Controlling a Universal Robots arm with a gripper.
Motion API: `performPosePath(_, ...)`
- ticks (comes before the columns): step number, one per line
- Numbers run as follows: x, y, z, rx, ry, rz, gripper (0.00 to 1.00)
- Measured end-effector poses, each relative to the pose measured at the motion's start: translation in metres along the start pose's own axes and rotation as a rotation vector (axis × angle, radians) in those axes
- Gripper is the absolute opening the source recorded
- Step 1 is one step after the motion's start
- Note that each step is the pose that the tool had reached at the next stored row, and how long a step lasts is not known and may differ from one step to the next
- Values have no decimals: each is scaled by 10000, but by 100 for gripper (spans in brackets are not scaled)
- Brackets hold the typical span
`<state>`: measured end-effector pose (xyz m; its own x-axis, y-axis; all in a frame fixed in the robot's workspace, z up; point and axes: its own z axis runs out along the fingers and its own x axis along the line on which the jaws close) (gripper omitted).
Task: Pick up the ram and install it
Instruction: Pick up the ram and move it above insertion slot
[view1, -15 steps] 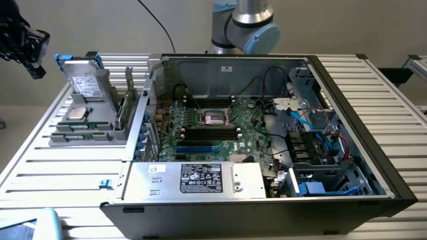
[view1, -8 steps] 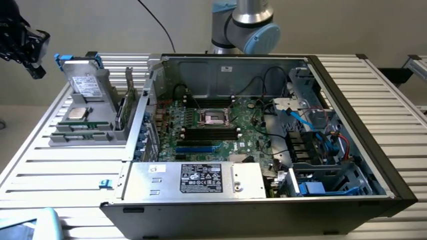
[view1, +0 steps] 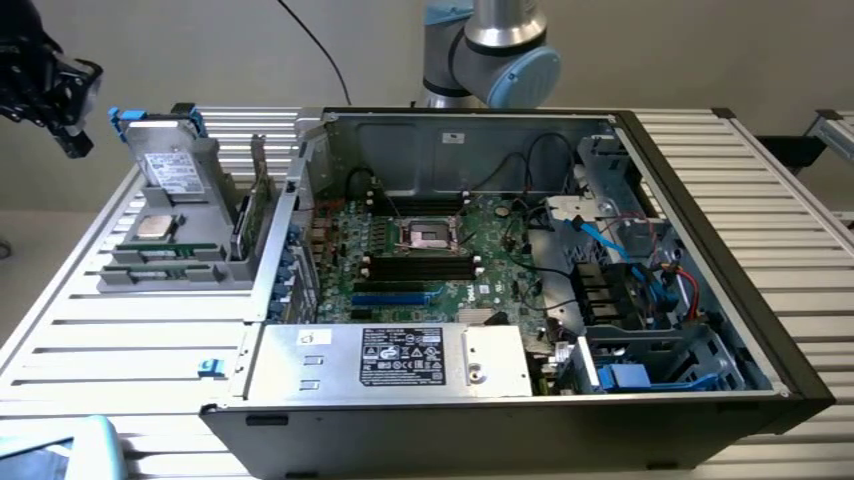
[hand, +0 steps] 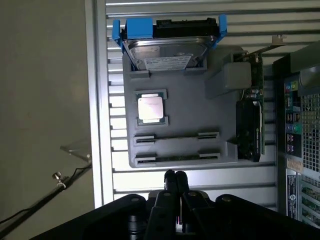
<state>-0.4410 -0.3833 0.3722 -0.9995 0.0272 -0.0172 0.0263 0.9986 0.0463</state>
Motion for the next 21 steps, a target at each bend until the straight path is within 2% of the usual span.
performPosePath(3,-1,-1,0,-9,-18,-517,11)
performPosePath(12,-1,-1,5,-41,1,-2168,11)
performPosePath(21,-1,-1,13,-77,60,-3803,11)
